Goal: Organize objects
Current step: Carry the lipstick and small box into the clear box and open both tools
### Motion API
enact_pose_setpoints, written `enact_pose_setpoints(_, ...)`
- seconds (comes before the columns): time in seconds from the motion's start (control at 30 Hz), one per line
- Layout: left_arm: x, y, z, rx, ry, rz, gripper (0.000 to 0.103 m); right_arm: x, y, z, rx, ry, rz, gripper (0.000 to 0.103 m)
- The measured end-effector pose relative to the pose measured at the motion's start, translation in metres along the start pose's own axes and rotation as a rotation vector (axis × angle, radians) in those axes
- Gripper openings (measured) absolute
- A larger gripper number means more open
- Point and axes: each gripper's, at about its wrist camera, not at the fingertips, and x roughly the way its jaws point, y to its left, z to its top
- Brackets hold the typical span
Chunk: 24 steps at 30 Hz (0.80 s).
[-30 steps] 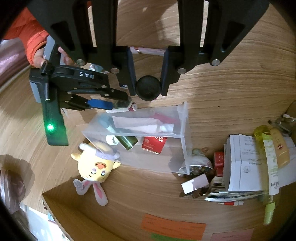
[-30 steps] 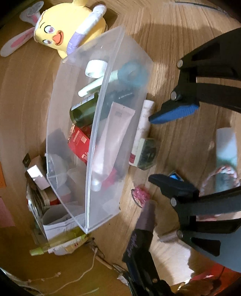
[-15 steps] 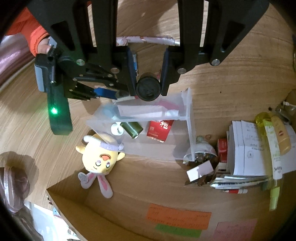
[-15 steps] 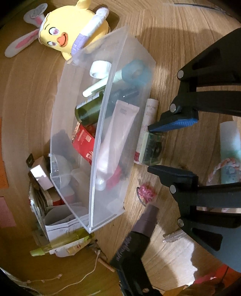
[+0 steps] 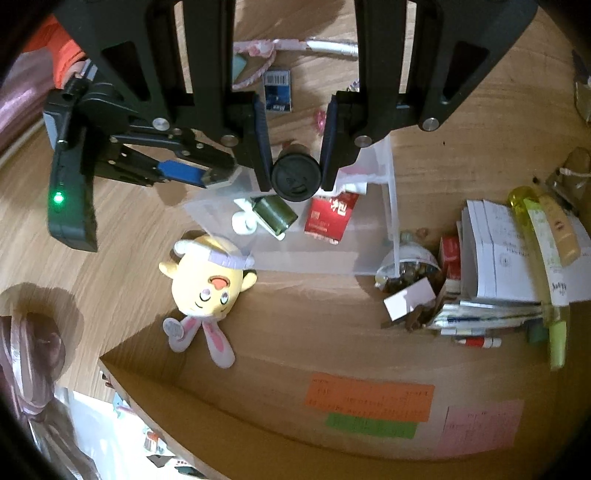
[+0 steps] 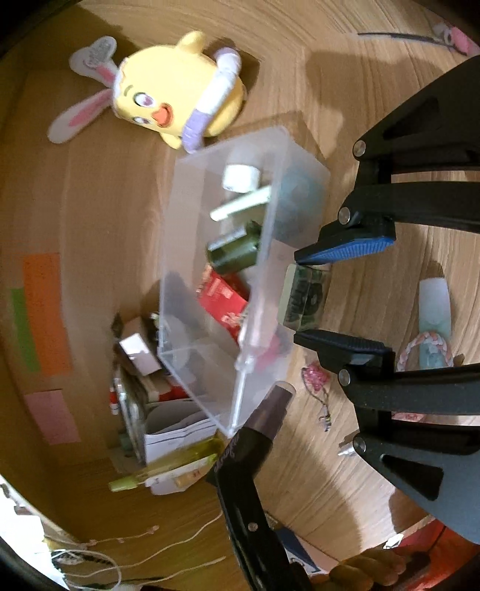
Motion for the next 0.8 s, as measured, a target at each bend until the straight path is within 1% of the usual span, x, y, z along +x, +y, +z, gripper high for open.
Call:
enact_pose_setpoints(0.27, 0.002, -0.004, 0.017, -0.002, -0.030, 0.008, 0.025, -0.017, -0.014, 0.013, 0.000, -0.057, -0.008, 0.033)
enact_pose_setpoints(0.53, 0.010, -0.003, 0.038, -0.015, -0.057, 0.011, 0.025, -0.023, -0.031, 0.028, 0.009, -0.096, -0.024, 0.033)
enact_pose_setpoints(0.63, 0.020, -0.003, 0.043, -0.017, -0.052, 0.020, 0.025, -0.021, -0.038, 0.034, 0.011, -0.101, -0.032, 0.033)
enact_pose_setpoints(0.8, 0.046, 0.001, 0.047, -0.024, -0.008, 0.041, 0.025, -0.004, -0.053, 0.039, 0.030, -0.076, -0.036, 0.033)
